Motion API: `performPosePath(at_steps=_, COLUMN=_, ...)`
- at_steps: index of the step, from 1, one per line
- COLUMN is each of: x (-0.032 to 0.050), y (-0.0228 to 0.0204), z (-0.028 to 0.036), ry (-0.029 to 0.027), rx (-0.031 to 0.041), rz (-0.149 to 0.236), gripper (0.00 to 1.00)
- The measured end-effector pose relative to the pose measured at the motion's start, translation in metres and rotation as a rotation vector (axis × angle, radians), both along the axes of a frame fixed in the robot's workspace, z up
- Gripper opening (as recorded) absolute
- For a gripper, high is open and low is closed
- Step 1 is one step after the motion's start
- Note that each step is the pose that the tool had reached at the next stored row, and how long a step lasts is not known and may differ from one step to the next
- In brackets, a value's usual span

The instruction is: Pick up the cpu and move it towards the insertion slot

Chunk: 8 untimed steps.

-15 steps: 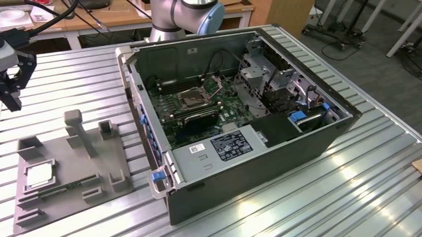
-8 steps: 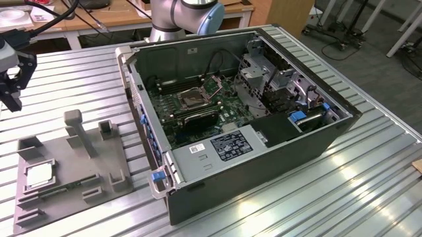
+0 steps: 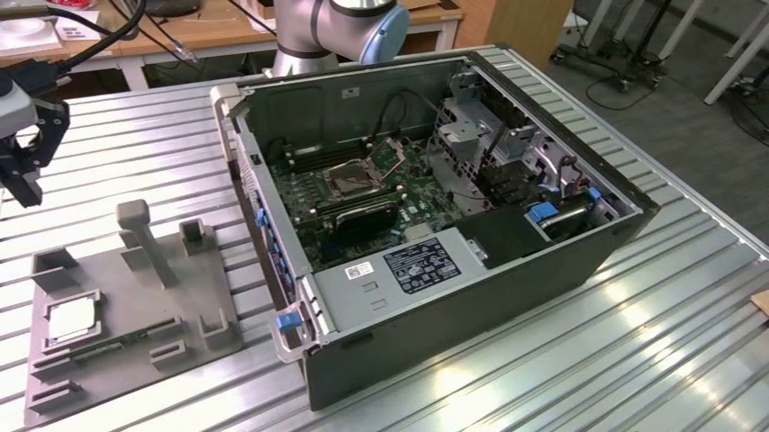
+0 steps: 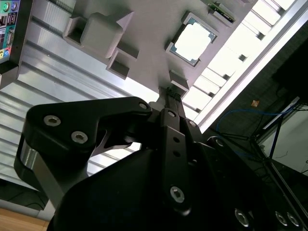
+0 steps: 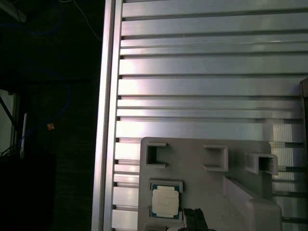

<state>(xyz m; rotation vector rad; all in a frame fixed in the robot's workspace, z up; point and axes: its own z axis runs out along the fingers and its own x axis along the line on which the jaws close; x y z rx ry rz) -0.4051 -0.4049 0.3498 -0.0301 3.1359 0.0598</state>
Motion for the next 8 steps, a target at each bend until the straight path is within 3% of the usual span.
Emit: performPosePath(at_steps=8, x=0.0, y=0.0, z=-0.0014, ry=0.0, rx=0.0, rz=0.0, gripper=0.1)
